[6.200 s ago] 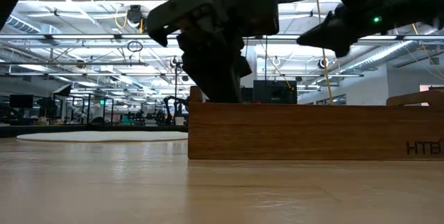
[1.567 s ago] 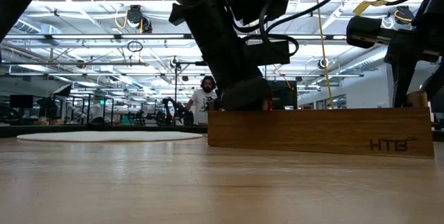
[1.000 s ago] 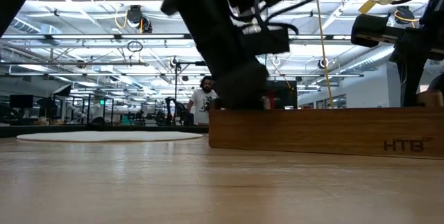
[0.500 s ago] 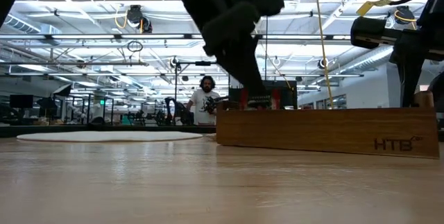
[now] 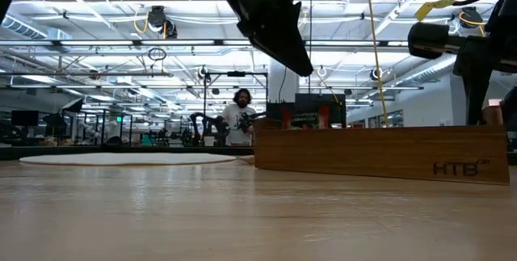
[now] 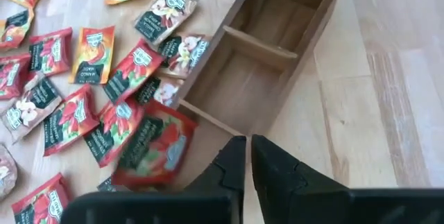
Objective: Pick & Place Tea
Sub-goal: Adjust the wooden organizer
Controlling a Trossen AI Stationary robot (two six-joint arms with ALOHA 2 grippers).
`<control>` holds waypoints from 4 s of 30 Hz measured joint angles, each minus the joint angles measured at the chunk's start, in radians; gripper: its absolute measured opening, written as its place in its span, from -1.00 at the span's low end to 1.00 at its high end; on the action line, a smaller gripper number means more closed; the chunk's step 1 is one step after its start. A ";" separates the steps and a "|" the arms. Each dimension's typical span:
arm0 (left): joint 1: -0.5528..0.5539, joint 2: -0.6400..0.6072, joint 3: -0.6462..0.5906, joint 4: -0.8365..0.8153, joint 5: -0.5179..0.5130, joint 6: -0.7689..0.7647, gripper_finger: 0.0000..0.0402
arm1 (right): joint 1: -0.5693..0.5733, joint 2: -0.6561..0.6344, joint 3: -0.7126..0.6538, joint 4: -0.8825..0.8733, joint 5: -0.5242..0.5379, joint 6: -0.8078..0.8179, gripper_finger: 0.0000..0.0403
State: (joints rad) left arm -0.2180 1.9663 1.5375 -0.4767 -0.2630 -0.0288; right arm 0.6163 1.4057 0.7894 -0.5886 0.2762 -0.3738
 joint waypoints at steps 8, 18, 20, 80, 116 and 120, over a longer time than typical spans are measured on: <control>0.002 0.000 0.000 -0.003 0.000 0.008 -0.97 | 0.030 0.000 -0.001 0.026 0.001 0.015 -0.59; 0.010 0.000 0.001 -0.015 -0.014 0.041 -0.84 | 0.054 -0.034 0.001 0.077 0.012 0.012 -0.37; 0.018 0.000 0.002 -0.034 -0.050 0.068 -0.82 | 0.060 -0.062 0.001 0.091 0.012 0.016 -0.35; 0.401 0.193 -0.007 -0.133 0.830 0.532 -0.81 | -0.478 -0.222 0.004 0.058 0.034 0.360 -1.00; 0.387 0.192 -0.009 -0.170 0.981 0.698 -0.82 | -0.477 -0.222 0.004 0.030 0.032 0.362 -1.00; 0.363 0.192 -0.009 -0.193 1.002 0.728 -0.82 | -0.477 -0.222 0.004 0.030 0.032 0.362 -1.00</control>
State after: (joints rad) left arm 0.1455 2.1582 1.5288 -0.6694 0.7391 0.6991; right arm 0.1390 1.1835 0.7933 -0.5587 0.3084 -0.0120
